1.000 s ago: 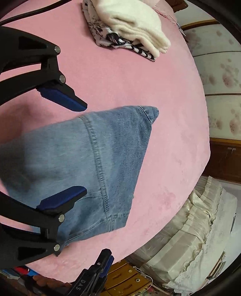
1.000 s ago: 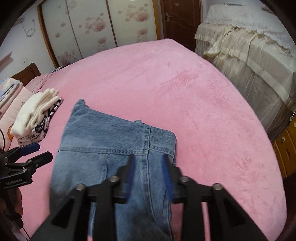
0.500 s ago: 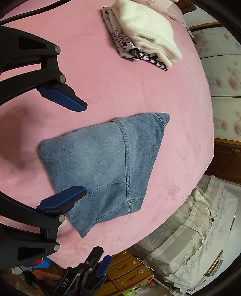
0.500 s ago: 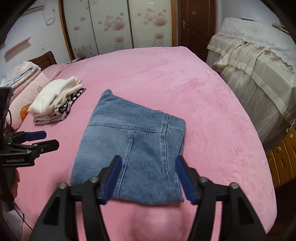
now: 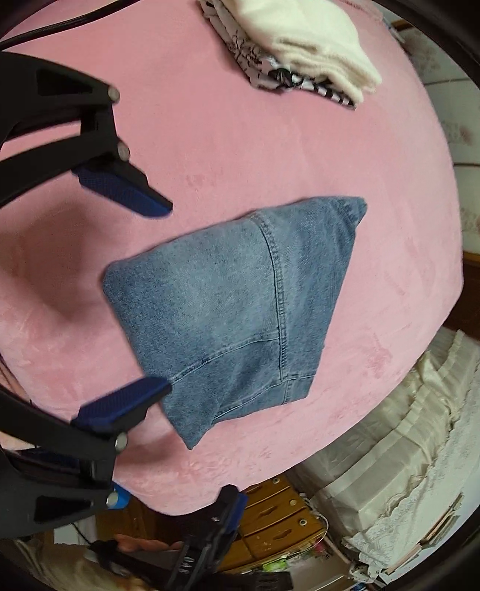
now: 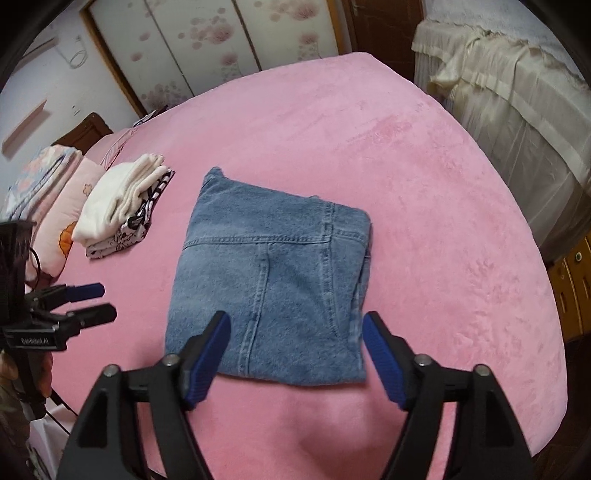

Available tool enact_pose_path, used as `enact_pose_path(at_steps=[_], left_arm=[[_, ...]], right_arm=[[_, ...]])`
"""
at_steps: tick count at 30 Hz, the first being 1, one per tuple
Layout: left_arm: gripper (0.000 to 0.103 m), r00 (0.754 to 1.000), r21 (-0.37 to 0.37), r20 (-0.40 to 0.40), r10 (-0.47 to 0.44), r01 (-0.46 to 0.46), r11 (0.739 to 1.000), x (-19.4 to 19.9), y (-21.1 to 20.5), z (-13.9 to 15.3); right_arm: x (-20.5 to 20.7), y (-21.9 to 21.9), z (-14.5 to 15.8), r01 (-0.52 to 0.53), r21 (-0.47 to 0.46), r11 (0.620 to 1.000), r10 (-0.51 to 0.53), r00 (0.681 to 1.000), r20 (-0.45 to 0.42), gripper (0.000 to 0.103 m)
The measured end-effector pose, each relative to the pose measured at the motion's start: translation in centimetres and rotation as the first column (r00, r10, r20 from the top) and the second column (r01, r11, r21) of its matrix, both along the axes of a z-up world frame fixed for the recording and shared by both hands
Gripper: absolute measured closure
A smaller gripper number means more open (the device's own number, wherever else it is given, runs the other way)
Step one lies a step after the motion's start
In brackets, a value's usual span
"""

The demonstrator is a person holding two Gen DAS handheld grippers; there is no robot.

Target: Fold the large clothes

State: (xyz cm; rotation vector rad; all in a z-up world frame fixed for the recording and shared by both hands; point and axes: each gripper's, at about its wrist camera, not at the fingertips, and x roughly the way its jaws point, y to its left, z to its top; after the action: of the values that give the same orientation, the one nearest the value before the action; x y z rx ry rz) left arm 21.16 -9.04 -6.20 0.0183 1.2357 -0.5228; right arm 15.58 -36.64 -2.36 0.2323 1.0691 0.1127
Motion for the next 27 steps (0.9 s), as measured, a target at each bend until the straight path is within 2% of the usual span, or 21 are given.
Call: enact_pose_path(at_steps=[2,7,12,16,22,27], left_arm=[[0.001,0.999,-0.03,-0.05,-0.007,0.005,1.0,1.0,-0.2,-0.7],[0.001,0.988,-0.081,-0.151,0.012,-0.024,0.996,4.1,-0.4,-3.9],[0.001,0.968,-0.138,-0.249,0.028,-0.064,0.988,6.2,-0.5,-8.4],[0.001,0.952,-0.144,-0.303,0.039,-0.086,0.986,7.1,-0.5,-12.1],[0.001,0.947,-0.178,-0.32,0.022,-0.083,0.981,7.7,-0.8,-15.2],[0.001,0.948,-0.202,-0.318,-0.001,-0.067,0.977,8.2,-1.7,-16.8]], right_arm=[[1.1,-1.0,-0.6,0.011,0.031,0.999,-0.01,0.999,-0.035,0.027],[3.8,-3.1,-3.7,0.045,0.131,0.99,-0.027,0.991,-0.134,0.026],[6.1,-4.4,-8.6,0.07,0.22,0.973,-0.017,0.972,-0.233,0.026],[7.0,-5.1,-12.4,0.076,0.278,0.958,0.009,0.956,-0.293,0.026],[8.0,-5.7,-16.6,0.064,0.343,0.937,0.049,0.948,-0.313,0.026],[8.9,-5.4,-17.5,0.025,0.476,0.879,0.102,0.965,-0.24,0.026]])
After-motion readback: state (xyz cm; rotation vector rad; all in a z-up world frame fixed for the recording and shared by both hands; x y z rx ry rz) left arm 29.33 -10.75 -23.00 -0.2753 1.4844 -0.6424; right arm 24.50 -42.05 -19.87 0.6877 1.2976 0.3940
